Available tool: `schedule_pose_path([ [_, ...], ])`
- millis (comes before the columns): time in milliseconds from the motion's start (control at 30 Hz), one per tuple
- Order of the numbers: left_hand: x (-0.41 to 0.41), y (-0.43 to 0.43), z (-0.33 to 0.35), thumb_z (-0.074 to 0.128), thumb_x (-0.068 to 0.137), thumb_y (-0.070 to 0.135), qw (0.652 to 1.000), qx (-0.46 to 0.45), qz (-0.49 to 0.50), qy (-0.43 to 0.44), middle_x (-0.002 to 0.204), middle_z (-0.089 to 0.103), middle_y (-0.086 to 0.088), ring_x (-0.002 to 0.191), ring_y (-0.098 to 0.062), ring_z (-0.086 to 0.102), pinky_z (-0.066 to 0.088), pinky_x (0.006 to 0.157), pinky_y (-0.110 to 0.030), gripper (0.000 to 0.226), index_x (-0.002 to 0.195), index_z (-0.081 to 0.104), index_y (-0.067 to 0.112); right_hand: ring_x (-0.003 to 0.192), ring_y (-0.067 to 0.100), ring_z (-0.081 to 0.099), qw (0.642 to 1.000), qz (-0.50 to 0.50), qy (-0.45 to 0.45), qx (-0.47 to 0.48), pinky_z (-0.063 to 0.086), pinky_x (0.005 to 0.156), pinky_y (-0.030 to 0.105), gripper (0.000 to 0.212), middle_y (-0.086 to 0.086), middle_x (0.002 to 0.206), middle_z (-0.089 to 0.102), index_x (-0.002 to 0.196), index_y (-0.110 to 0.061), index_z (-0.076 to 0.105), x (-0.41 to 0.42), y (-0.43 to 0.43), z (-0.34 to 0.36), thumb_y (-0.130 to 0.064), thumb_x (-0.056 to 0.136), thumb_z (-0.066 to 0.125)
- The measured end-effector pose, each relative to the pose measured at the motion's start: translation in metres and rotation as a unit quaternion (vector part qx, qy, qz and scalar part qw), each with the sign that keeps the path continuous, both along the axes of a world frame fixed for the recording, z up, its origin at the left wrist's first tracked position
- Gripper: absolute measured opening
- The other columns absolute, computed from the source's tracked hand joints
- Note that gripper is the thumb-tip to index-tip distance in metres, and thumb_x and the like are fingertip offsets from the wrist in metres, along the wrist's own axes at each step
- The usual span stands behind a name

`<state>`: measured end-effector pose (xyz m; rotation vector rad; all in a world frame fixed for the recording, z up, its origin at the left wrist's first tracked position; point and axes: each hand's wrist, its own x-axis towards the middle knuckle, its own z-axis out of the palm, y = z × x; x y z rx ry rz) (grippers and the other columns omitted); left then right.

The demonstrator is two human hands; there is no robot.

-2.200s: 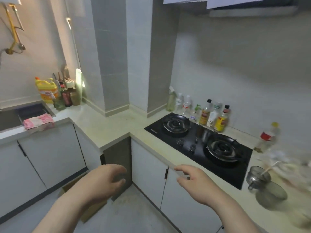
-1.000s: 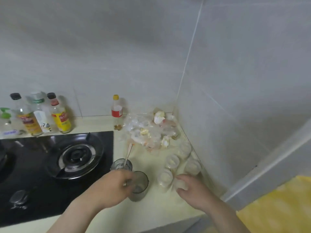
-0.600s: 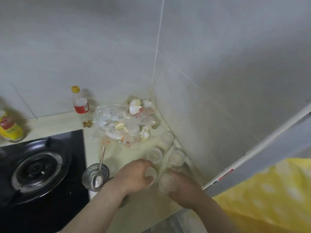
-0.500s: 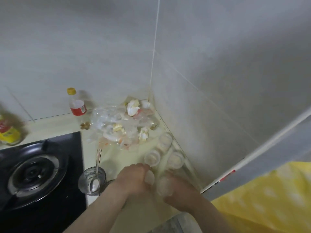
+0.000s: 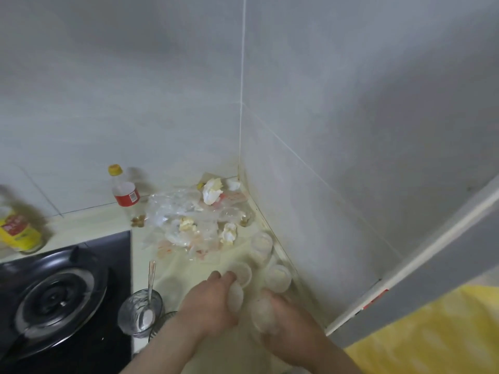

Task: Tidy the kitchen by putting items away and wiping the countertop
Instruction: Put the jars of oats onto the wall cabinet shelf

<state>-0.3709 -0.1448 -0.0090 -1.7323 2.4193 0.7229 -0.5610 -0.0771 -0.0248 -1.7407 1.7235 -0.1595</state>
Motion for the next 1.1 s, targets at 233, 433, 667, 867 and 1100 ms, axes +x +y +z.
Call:
schedule_pose_path([
  [233, 0.029, 0.004, 0.095, 0.069, 0.060, 0.035, 0.958, -0.042, 0.109, 0.262, 0.120, 0.047, 0.022, 0.104, 0.001, 0.056, 0.049, 0.083, -0.016, 0.086, 0.137, 0.033, 0.050, 0.101, -0.006, 0.059, 0.986, -0.036, -0.093, -0.137, 0.048, 0.088, 0.018, 0.064, -0.027, 0.111, 0.058, 0.115, -0.064, 0.032, -0.011, -0.012, 0.096, -0.052, 0.062, 0.065],
  [433, 0.074, 0.018, 0.208, 0.068, 0.058, 0.029, 0.917, -0.179, 0.167, 0.315, 0.109, 0.058, 0.022, 0.093, 0.009, 0.058, 0.046, 0.068, -0.004, 0.070, 0.117, 0.036, 0.054, 0.099, -0.004, 0.063, 0.955, 0.043, -0.173, -0.238, 0.050, 0.089, 0.021, 0.053, -0.025, 0.106, 0.066, 0.116, -0.052, 0.053, 0.022, -0.044, 0.208, -0.045, 0.066, 0.069],
  [667, 0.131, 0.044, 0.335, 0.068, 0.045, 0.032, 0.852, -0.278, 0.196, 0.399, 0.087, 0.075, 0.011, 0.075, -0.003, 0.070, 0.055, 0.070, -0.017, 0.068, 0.113, 0.063, 0.034, 0.091, 0.004, 0.069, 0.905, 0.117, -0.240, -0.332, 0.055, 0.087, 0.027, 0.064, -0.026, 0.102, 0.068, 0.123, -0.047, 0.047, 0.066, -0.069, 0.338, -0.034, 0.070, 0.080],
  [867, 0.165, 0.057, 0.436, 0.072, 0.034, 0.045, 0.806, -0.364, 0.195, 0.423, 0.109, 0.068, 0.007, 0.089, 0.002, 0.068, 0.055, 0.078, -0.018, 0.100, 0.130, 0.056, 0.025, 0.096, -0.005, 0.066, 0.873, 0.152, -0.255, -0.386, 0.053, 0.091, 0.028, 0.079, -0.023, 0.104, 0.070, 0.127, -0.047, 0.042, 0.103, -0.073, 0.429, -0.054, 0.055, 0.074],
  [1100, 0.164, 0.069, 0.521, 0.075, 0.050, 0.034, 0.778, -0.420, 0.190, 0.426, 0.103, 0.066, 0.001, 0.086, -0.011, 0.069, 0.056, 0.078, -0.028, 0.063, 0.112, 0.062, 0.032, 0.101, 0.004, 0.066, 0.839, 0.165, -0.267, -0.445, 0.053, 0.092, 0.028, 0.070, -0.008, 0.114, 0.067, 0.128, -0.035, 0.052, 0.106, -0.066, 0.519, -0.043, 0.066, 0.084],
])
